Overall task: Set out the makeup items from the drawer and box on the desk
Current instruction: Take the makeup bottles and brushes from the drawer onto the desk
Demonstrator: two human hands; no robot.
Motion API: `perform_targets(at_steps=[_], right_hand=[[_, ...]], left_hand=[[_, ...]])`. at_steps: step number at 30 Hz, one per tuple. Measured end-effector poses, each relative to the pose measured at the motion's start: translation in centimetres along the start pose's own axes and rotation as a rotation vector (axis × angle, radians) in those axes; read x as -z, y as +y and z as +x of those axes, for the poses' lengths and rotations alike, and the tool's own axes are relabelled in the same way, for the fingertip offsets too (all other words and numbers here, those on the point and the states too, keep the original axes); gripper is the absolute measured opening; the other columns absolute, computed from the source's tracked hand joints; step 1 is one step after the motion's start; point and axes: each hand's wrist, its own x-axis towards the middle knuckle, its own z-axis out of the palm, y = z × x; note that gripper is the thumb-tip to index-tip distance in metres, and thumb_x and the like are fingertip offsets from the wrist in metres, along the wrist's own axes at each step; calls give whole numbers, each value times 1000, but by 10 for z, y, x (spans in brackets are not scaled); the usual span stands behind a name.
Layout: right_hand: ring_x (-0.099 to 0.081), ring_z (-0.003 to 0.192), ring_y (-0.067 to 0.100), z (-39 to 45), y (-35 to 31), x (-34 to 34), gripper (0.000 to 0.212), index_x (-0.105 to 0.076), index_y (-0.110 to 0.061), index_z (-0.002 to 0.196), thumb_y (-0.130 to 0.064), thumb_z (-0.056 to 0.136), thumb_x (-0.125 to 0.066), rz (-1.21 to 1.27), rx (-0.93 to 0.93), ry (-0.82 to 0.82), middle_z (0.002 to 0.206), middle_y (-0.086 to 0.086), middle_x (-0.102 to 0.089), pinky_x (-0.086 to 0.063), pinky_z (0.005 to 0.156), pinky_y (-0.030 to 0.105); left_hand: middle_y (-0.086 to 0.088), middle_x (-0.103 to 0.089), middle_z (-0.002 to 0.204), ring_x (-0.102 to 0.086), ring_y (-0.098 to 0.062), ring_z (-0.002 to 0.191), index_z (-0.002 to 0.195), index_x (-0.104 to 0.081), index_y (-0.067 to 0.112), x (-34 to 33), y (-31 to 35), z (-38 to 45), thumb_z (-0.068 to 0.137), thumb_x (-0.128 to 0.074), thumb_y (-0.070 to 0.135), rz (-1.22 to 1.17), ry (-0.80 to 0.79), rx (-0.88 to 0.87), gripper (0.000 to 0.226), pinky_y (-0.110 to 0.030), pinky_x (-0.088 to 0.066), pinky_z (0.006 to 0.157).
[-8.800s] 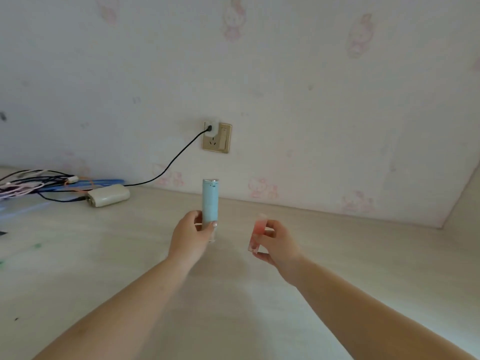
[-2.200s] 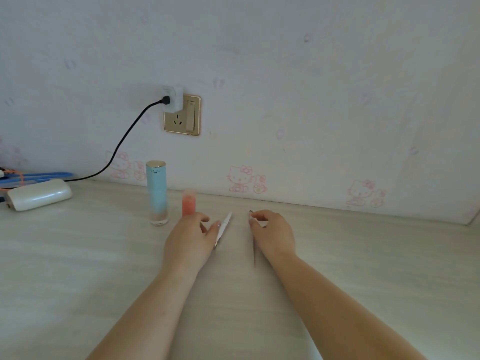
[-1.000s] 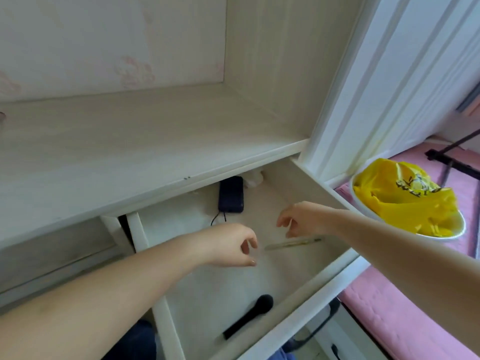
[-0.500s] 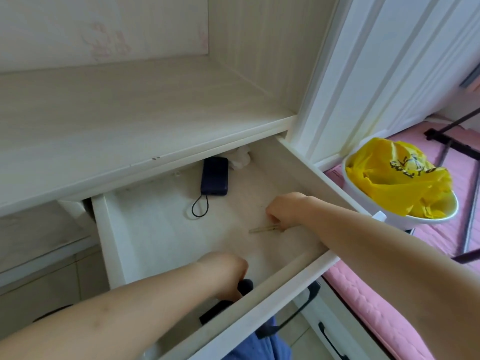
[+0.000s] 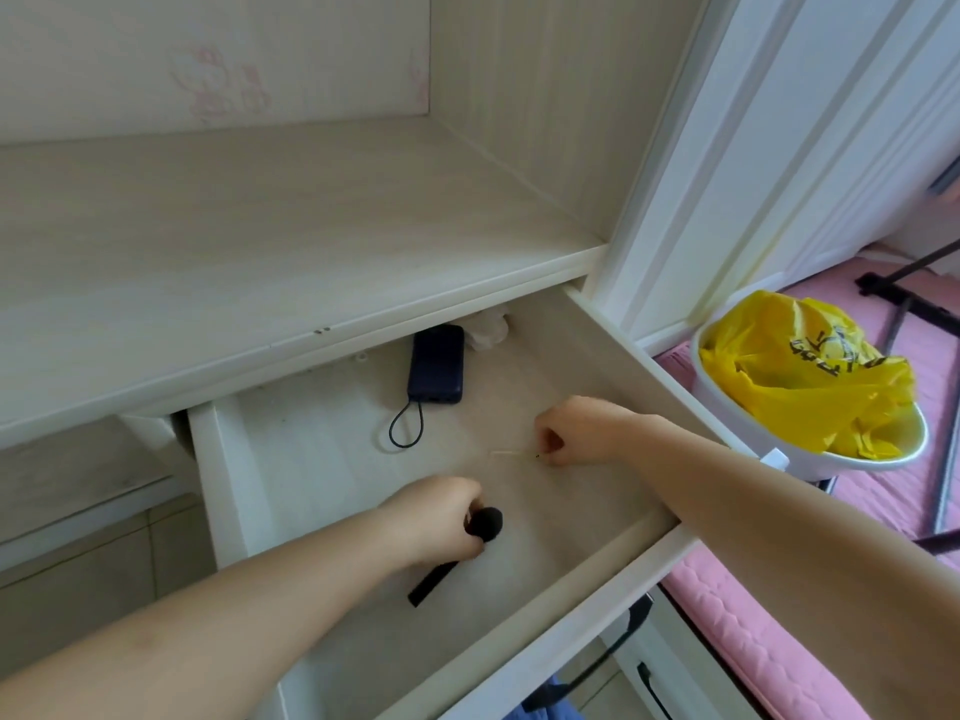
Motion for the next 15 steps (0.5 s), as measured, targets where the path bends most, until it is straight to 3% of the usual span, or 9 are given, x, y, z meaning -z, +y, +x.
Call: perform_targets(at_steps=[3,7,11,15], right_hand=[[-62,76,11,-11,-8,19,8,-61,-26,88,-31,82,-66,308,27,138,87,-11,-65,-51,70,24],[-67,83,10,-23,-38,54,13,-58,-32,78,-23,82,-67,657,59,323,85,-7,-70,-53,77,25],[-70,77,14,-21,-79,96,3,-59,-15,90,-13,89,-60,1024,151,360,76,-4,-72,-59,67,31],[-68,69,11,-3,-130,139,3,-58,-15,94,-13,92,-56,1262,216,378,75,-1,-71,-58,58,29]], left_hand=[[1,-64,96,-64,-15,89,97,-57,20,30,-7,-15,83,-65,27,-413,87,-30,18,-31,-57,78],[-6,-65,93,-69,-17,82,104,-55,18,74,-14,-46,92,-58,19,-1020,211,-58,13,-35,-59,66],[-7,-67,85,-69,-19,72,110,-54,17,116,-27,-76,94,-51,21,-1263,368,-72,17,-32,-56,58],[-4,-69,80,-69,-16,66,108,-58,15,157,-56,-102,95,-49,20,-1433,531,-94,17,-27,-54,50]])
